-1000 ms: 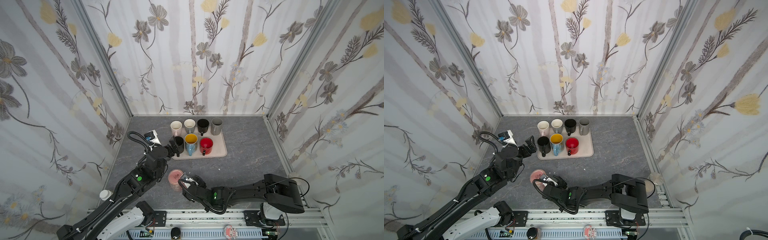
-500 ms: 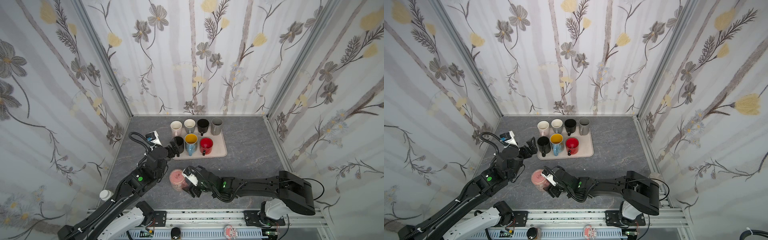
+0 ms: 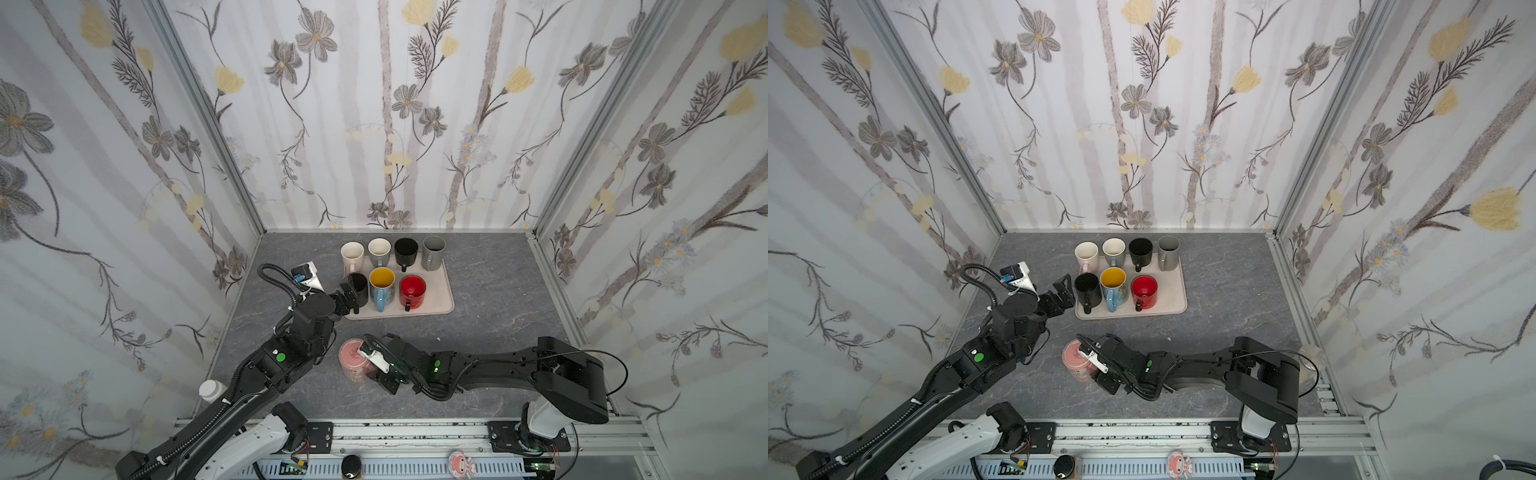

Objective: Turn the mug right side up
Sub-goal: Pick up the mug from the bottom-center of the table.

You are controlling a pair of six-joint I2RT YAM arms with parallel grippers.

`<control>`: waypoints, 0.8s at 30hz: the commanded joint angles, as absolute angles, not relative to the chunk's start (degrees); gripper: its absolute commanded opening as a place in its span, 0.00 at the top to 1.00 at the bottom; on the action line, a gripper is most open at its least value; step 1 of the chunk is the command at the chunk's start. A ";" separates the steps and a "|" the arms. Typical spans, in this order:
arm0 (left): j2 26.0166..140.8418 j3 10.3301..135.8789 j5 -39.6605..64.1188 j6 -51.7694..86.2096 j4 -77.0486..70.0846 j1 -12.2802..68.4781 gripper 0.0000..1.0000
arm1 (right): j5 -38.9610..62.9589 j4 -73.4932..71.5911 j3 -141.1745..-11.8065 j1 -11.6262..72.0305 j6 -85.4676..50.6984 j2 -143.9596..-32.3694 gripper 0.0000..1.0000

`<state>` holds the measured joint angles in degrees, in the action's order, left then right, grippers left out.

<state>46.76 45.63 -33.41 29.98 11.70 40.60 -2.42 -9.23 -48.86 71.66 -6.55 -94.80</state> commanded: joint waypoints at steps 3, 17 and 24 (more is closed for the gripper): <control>46.83 45.52 -33.67 30.16 9.69 40.43 0.00 | -4.35 -9.75 -49.16 71.73 -5.84 -95.23 0.63; 46.88 45.53 -32.75 30.13 9.40 40.04 0.00 | -7.17 -11.44 -47.11 71.80 -5.34 -92.77 1.00; 45.70 44.74 -27.96 29.26 5.90 39.96 0.00 | -8.15 -16.84 -39.95 69.28 -9.94 -81.45 1.00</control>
<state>46.35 45.17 -30.41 29.91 9.74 40.05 -6.42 -9.26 -41.17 69.93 -7.62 -84.77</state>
